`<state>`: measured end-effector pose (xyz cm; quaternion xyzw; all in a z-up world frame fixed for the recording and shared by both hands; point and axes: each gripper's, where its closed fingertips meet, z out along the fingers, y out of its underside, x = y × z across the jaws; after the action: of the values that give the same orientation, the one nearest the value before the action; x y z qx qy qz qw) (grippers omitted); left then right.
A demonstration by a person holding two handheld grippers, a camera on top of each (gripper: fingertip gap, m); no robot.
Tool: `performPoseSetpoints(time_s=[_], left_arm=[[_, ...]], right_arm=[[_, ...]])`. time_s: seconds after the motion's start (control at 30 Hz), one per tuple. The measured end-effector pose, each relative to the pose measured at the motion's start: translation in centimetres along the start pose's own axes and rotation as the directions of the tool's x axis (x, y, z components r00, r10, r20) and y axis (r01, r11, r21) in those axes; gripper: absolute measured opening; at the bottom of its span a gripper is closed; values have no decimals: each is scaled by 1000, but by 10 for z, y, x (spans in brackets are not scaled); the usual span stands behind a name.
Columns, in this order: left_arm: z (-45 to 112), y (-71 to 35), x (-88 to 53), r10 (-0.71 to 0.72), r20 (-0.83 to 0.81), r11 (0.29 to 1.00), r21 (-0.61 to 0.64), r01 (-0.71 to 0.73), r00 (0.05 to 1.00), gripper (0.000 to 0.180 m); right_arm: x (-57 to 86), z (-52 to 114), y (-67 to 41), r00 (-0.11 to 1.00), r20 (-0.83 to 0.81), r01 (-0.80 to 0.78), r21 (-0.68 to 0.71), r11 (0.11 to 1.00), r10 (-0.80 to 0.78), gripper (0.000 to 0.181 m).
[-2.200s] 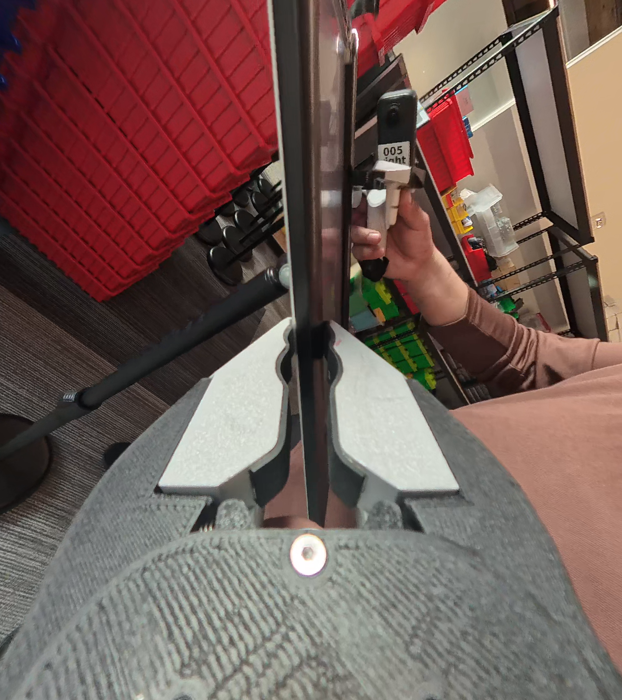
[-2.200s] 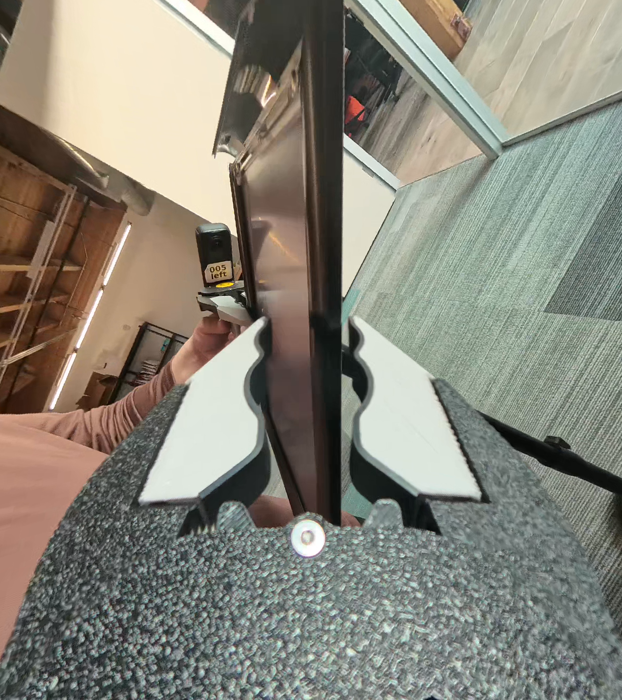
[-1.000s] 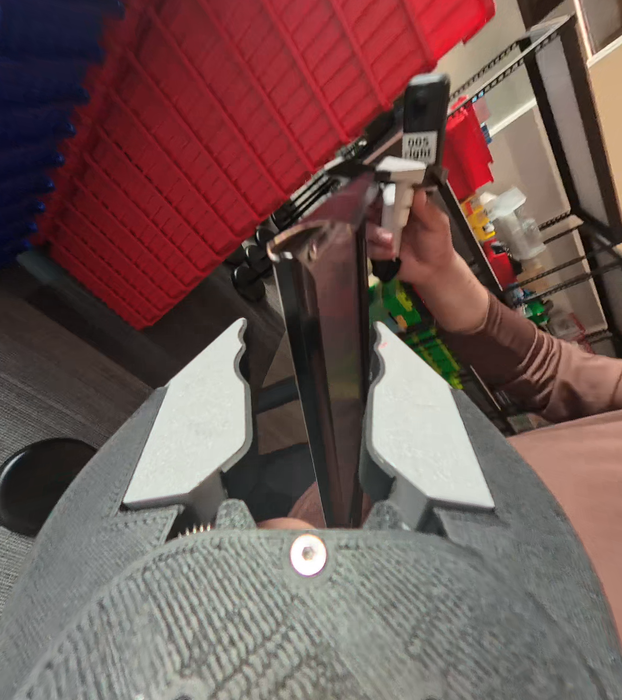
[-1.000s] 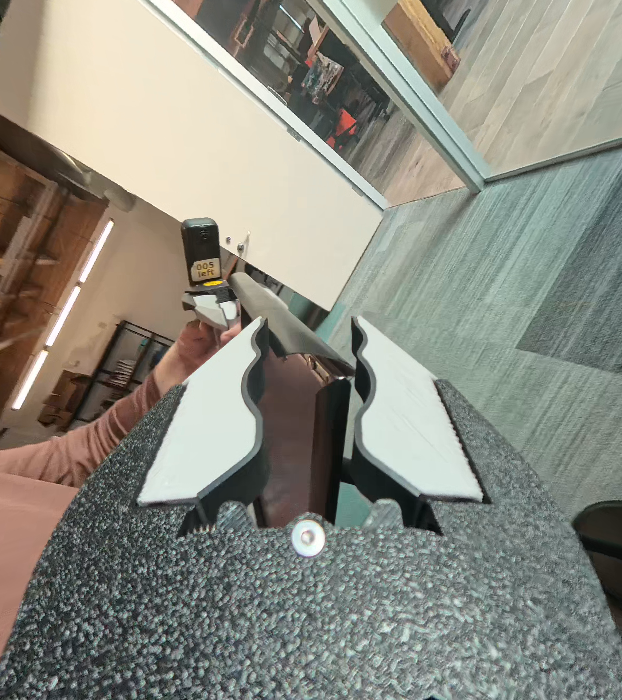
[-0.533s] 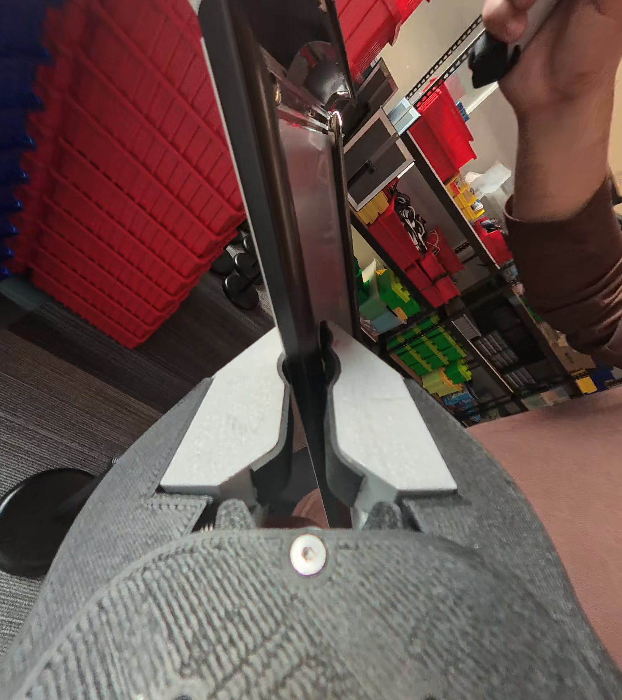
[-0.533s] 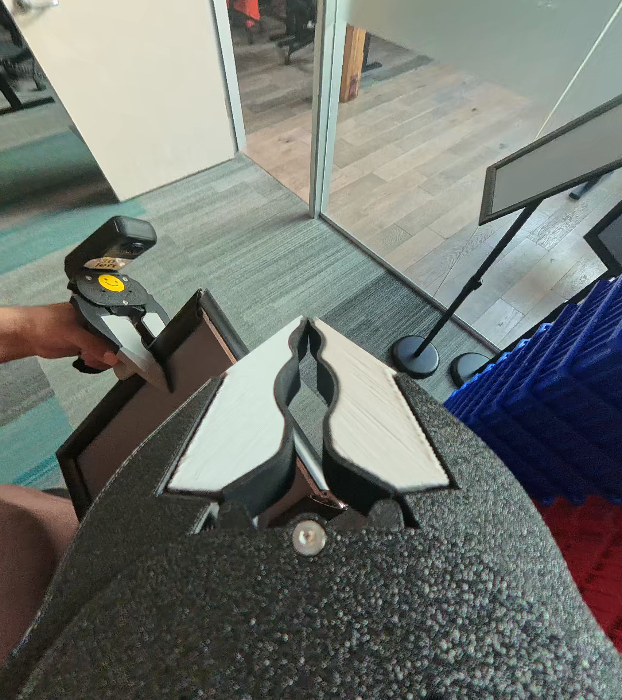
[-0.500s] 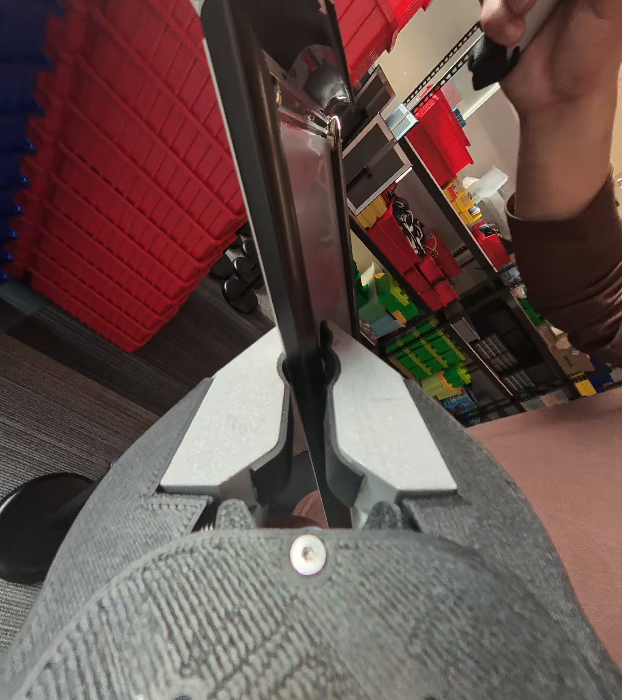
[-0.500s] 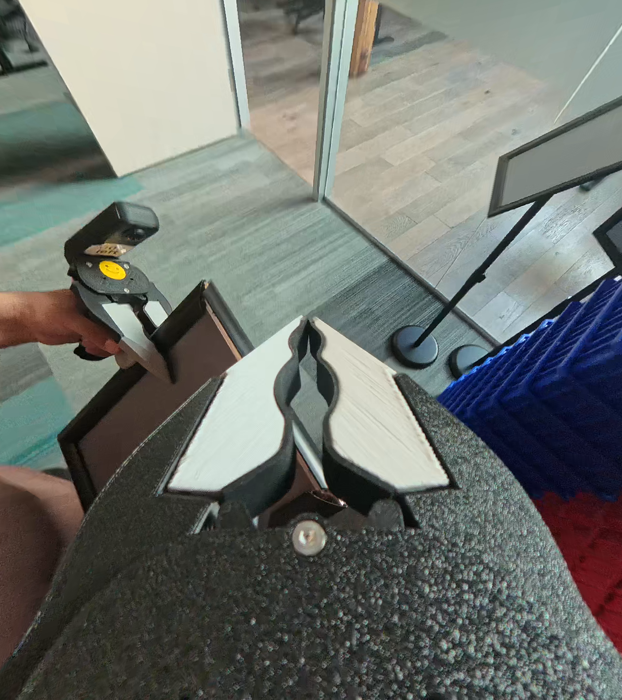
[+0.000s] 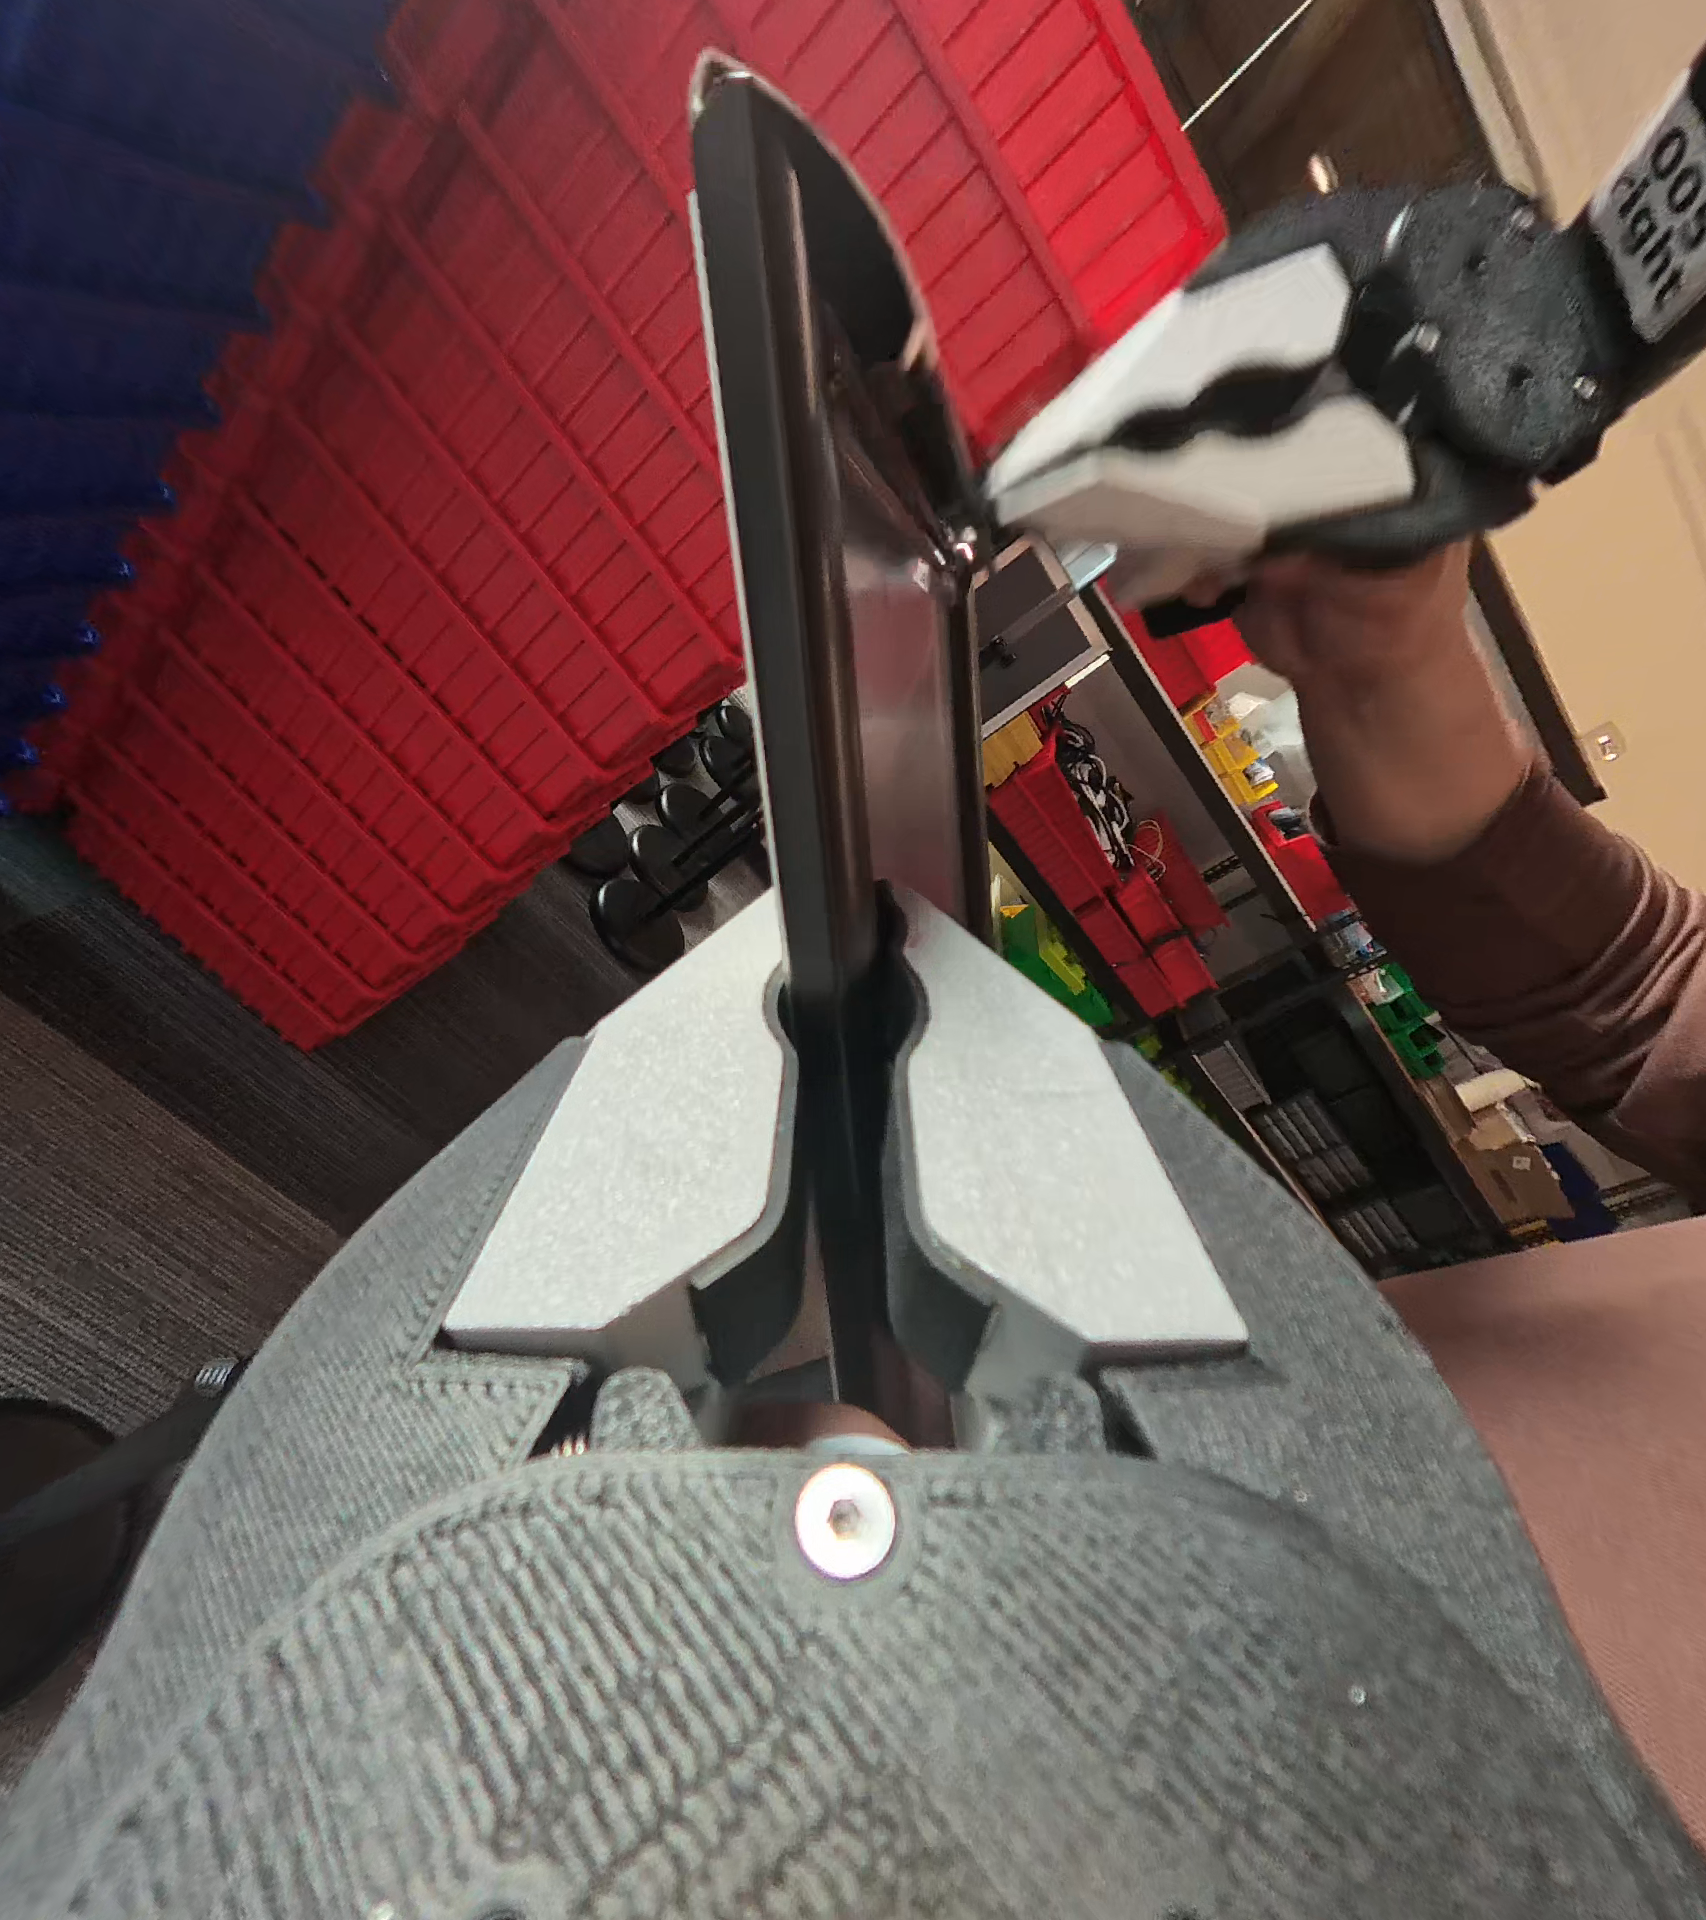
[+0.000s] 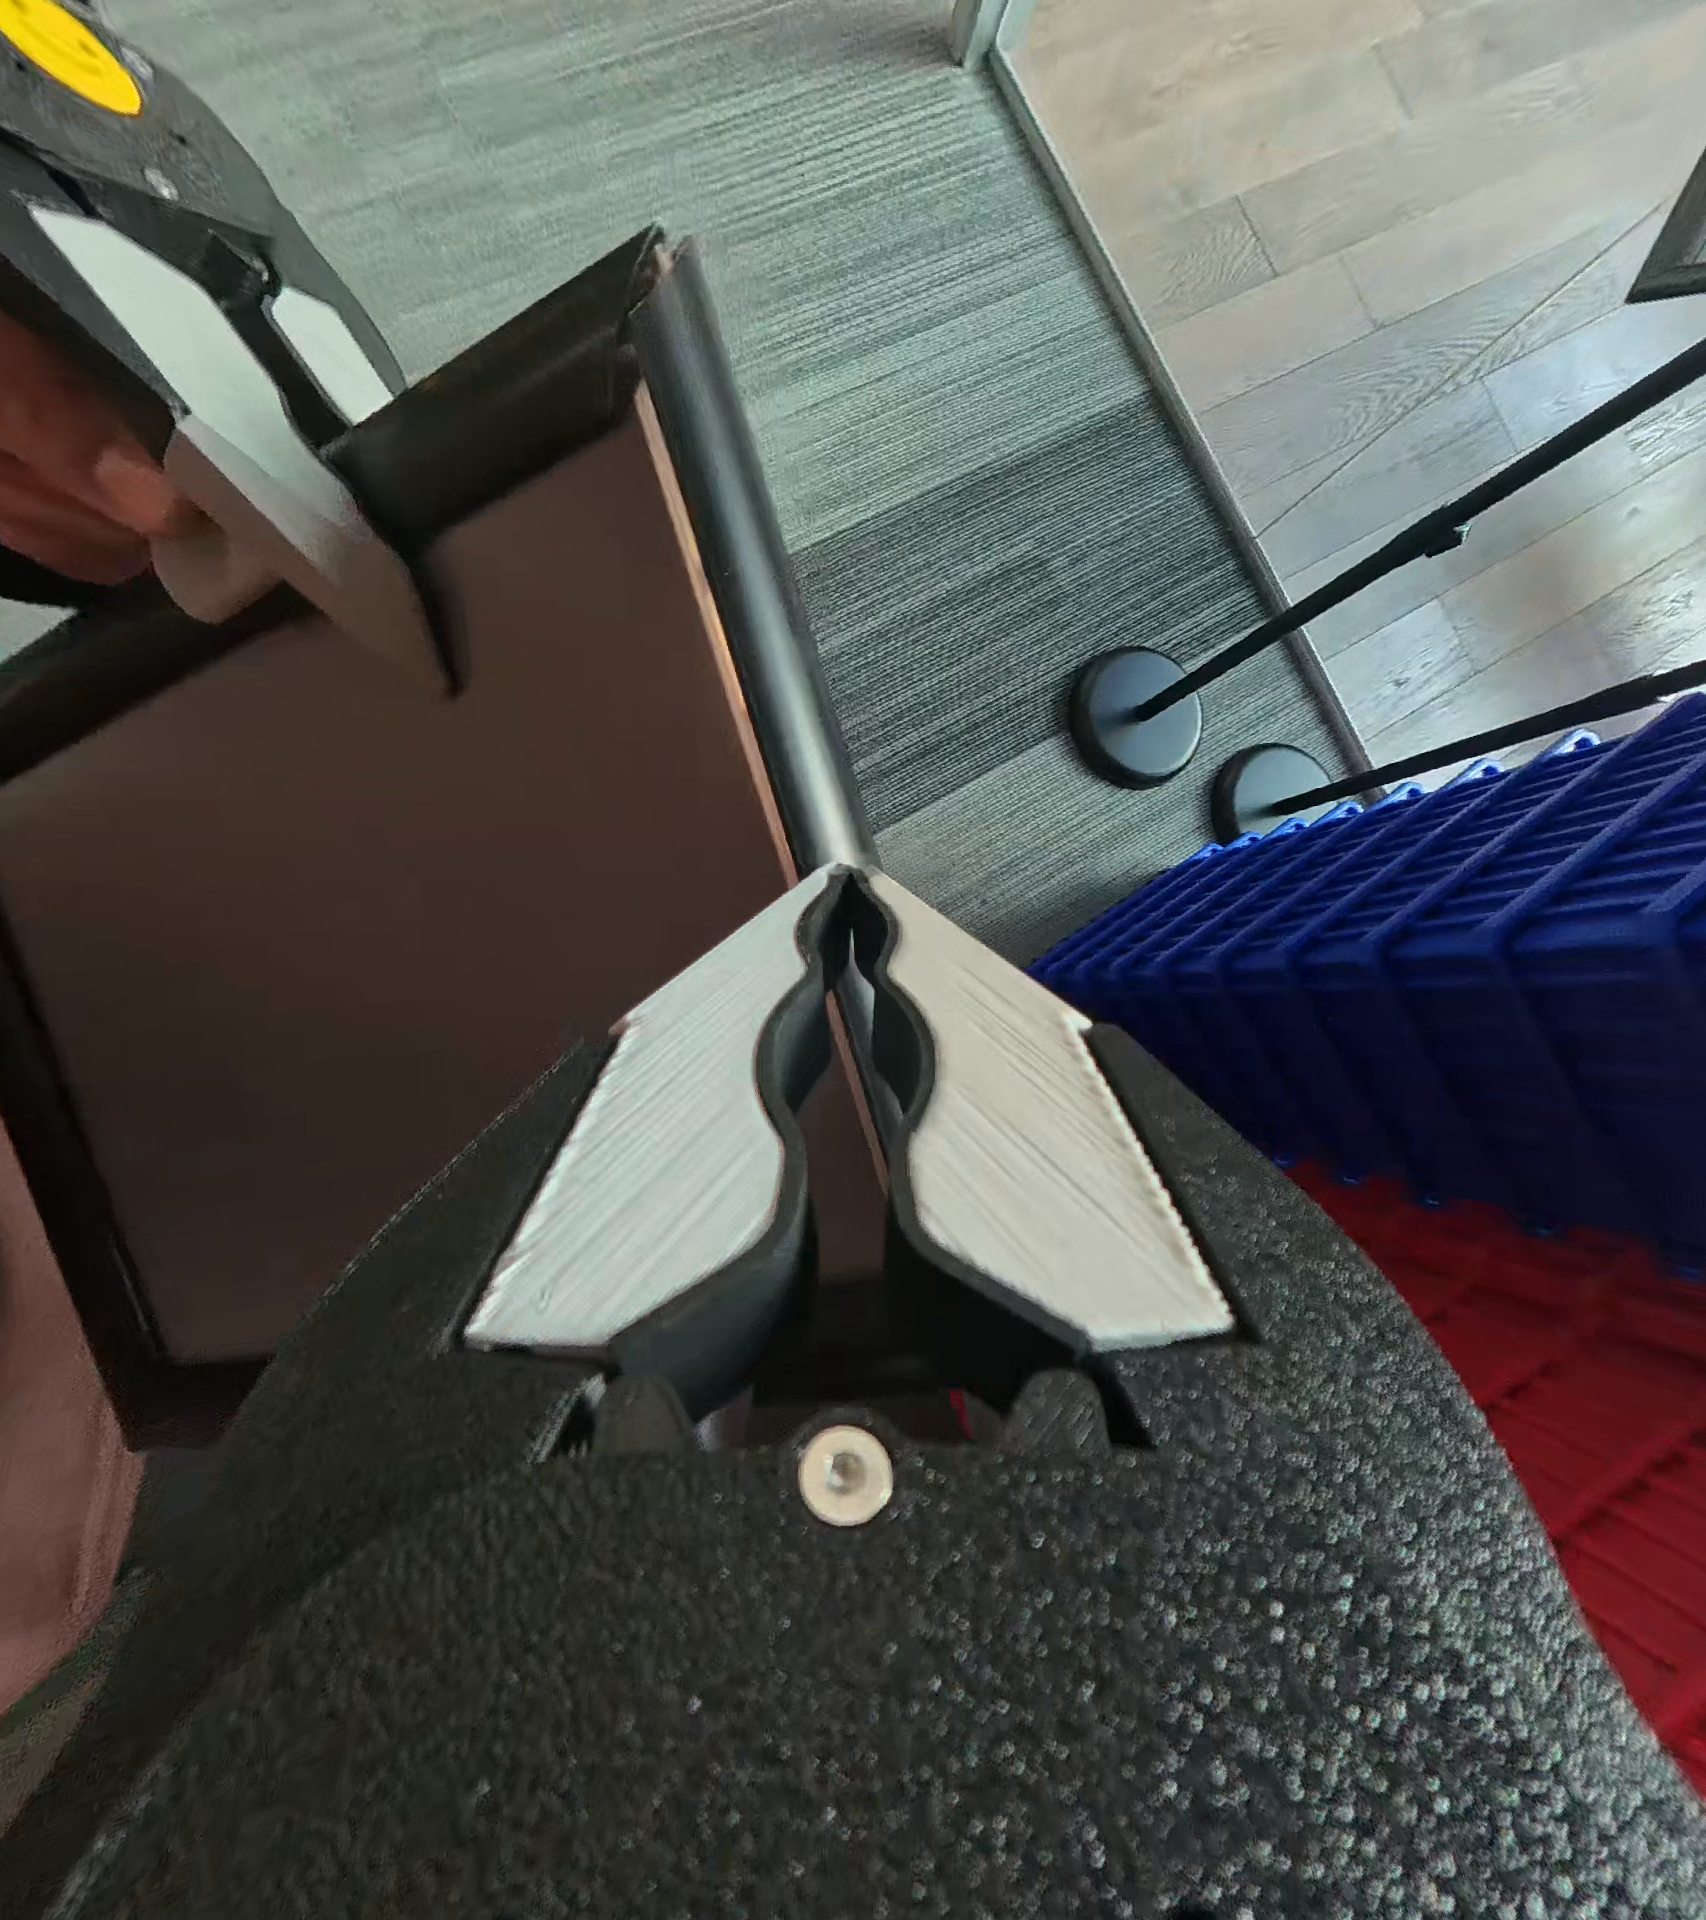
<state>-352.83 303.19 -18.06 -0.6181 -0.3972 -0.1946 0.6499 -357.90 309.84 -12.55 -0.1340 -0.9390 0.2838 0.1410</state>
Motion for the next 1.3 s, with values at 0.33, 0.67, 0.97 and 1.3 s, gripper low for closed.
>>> performPoseSetpoints(time_s=[0.33, 0.67, 0.97, 1.3], left_arm=[[-3, -4, -5, 73, 9, 996, -50, -72, 997, 10], [10, 6, 7, 128, -99, 982, -128, -140, 987, 10], [13, 4, 8, 143, -137, 982, -103, -158, 980, 10], [15, 0, 2, 147, -72, 982, -110, -155, 986, 10]], right_arm=[[-15, -46, -29, 985, -146, -42, 326, 944, 94, 0], [5, -15, -28, 806, 538, -275, -28, 961, 247, 16], [-15, -1, 8, 400, 795, -225, -398, 889, 457, 23], [-2, 1, 4, 210, 889, -260, -351, 900, 407, 13]])
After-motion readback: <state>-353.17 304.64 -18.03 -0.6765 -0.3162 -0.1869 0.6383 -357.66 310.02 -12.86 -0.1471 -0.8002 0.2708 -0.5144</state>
